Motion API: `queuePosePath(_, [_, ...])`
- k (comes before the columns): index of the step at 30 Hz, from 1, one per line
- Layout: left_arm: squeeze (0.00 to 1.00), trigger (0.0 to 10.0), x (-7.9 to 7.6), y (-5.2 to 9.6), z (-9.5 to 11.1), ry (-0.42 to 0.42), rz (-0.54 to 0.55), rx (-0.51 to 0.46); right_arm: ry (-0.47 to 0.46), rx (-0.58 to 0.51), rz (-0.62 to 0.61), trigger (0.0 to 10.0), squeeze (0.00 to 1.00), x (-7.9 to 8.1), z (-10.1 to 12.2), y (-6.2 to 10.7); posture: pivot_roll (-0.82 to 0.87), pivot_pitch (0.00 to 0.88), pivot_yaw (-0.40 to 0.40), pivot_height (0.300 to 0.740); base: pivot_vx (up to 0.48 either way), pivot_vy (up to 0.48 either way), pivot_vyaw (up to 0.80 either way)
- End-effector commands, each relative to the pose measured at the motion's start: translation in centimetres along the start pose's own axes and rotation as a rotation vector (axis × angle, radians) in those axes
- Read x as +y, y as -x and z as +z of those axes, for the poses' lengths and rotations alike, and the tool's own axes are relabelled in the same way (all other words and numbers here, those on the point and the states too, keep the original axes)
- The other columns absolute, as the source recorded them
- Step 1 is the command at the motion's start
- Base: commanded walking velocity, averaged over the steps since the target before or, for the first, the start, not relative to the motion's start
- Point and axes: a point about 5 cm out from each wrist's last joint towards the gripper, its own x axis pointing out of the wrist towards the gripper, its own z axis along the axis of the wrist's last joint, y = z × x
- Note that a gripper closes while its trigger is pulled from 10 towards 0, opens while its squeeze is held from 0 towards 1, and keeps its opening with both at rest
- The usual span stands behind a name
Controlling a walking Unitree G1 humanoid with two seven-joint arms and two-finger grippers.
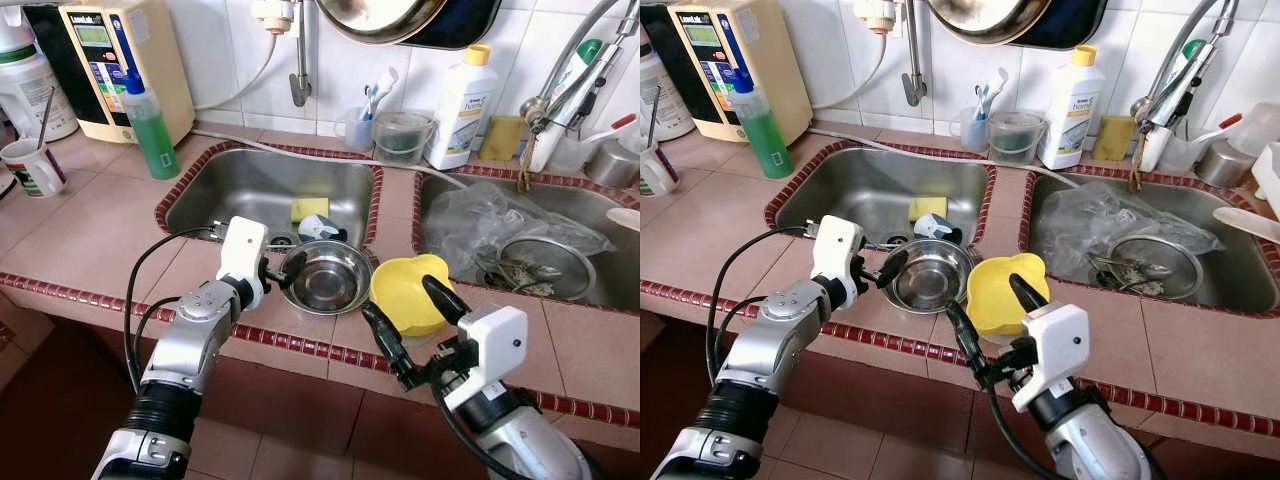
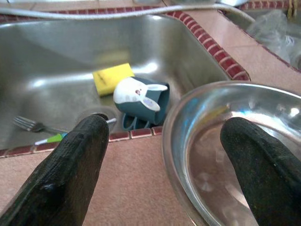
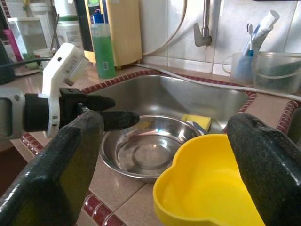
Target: Kitchen organization
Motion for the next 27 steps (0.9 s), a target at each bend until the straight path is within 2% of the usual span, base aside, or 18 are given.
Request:
queuePosePath(1, [0.00, 10.0, 0.0, -0.1, 0.9, -0.031, -0.012, -0.005, 0.003, -0.010, 0.010, 10.0, 0.00, 0.2, 0.5, 0.1, -0.23, 0.013, 0.066, 0.740, 0.000, 0.000, 0.00])
queuePosePath(21, [0.00, 10.0, -1.7, -0.2, 0.0, -0.049, -0.094, 0.124, -0.005, -0.013, 0.013, 10.0, 0.00, 0.4, 1.1, 0.0, -0.24, 0.021, 0.070, 0.740, 0.000, 0.000, 0.00])
queuePosePath(27, [0.00, 10.0, -1.9, -0.3, 0.0, -0.019, -0.108, 0.153, -0.010, -0.015, 0.012, 10.0, 0.00, 0.5, 1.2, -0.2, -0.24, 0.029, 0.074, 0.740, 0.000, 0.000, 0.00])
